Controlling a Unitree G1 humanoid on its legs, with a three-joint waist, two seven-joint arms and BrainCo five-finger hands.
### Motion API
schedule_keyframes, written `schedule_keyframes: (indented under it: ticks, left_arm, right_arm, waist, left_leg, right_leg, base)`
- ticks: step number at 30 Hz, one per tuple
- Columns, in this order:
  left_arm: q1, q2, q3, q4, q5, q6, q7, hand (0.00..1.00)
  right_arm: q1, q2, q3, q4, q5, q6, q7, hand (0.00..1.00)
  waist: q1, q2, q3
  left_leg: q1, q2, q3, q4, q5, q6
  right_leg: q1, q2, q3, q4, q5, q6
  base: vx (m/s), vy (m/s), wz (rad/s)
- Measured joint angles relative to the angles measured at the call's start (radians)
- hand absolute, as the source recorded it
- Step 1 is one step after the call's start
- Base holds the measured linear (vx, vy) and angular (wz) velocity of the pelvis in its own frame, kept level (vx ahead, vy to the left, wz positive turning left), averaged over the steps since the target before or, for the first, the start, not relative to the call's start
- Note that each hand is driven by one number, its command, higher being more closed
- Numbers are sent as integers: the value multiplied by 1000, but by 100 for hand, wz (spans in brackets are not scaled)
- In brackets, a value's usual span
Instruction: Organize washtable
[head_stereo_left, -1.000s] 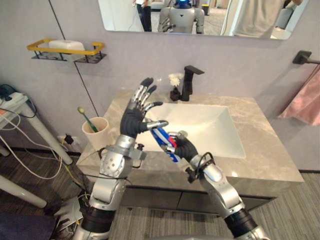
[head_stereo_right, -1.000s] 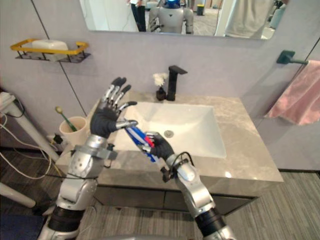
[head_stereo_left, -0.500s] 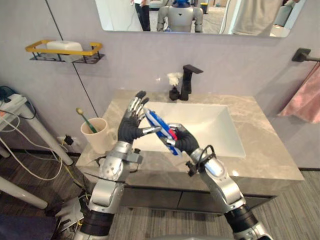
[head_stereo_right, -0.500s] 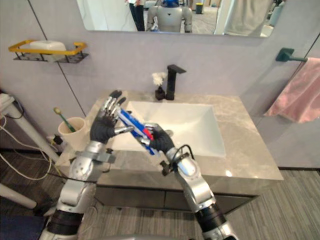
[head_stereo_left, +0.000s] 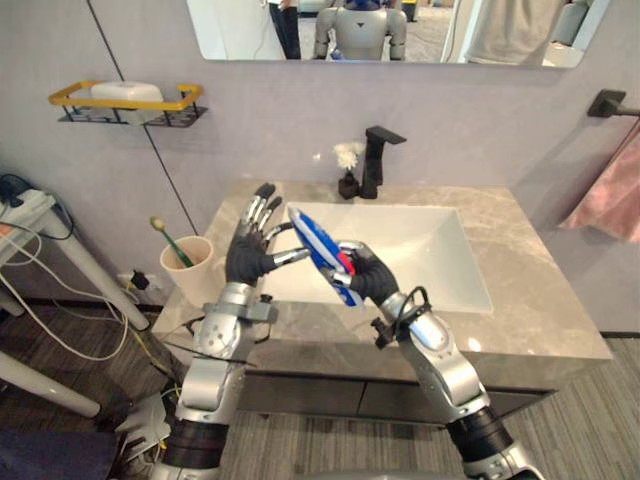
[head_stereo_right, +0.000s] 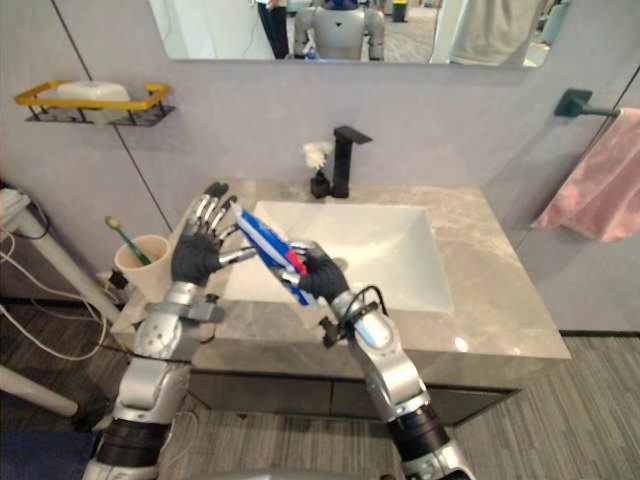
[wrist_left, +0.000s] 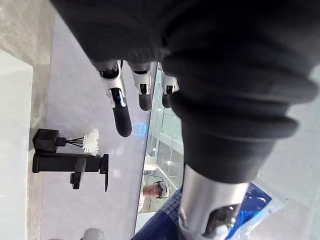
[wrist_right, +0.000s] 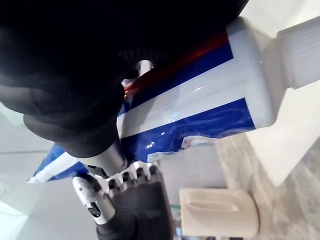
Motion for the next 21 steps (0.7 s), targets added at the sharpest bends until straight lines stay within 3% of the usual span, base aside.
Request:
schedule_keyframes:
  ticks: [6,13,20,21]
  left_arm:
    - [0,0,-14,0,-3,2,-10,0]
    - [0,4,-112,0,-40,30,-70,0]
    - [-4,19,-120,-1,-82,40,-110,0]
    - [-4,27,-120,-1,-84,40,-111,100]
  right_arm:
    - [2,0,-2,0,-2,0,0,100]
    - [3,0,8,2,-14,0,4,100]
    - [4,-2,17,18,-21,0,31,100]
    - [4,-2,22,22,-21,0,39,100]
  waist:
    - [0,0,0]
    - [0,0,0]
    - [-2,0,0]
    - [-2,0,0]
  left_leg:
    - [1,0,0,-4,0,0]
    - [3,0,1,-8,0,0]
    - [4,0,2,-9,0,0]
    - [5,0,2,-9,0,0]
  right_leg:
    - [0,0,0,0,0,0]
    - [0,0,-1,-2,0,0]
    - [0,0,0,-2,0,0]
    - [0,0,0,-2,0,0]
  base:
    - [0,0,0]
    - [0,0,0]
    - [0,0,0]
    - [0,0,0]
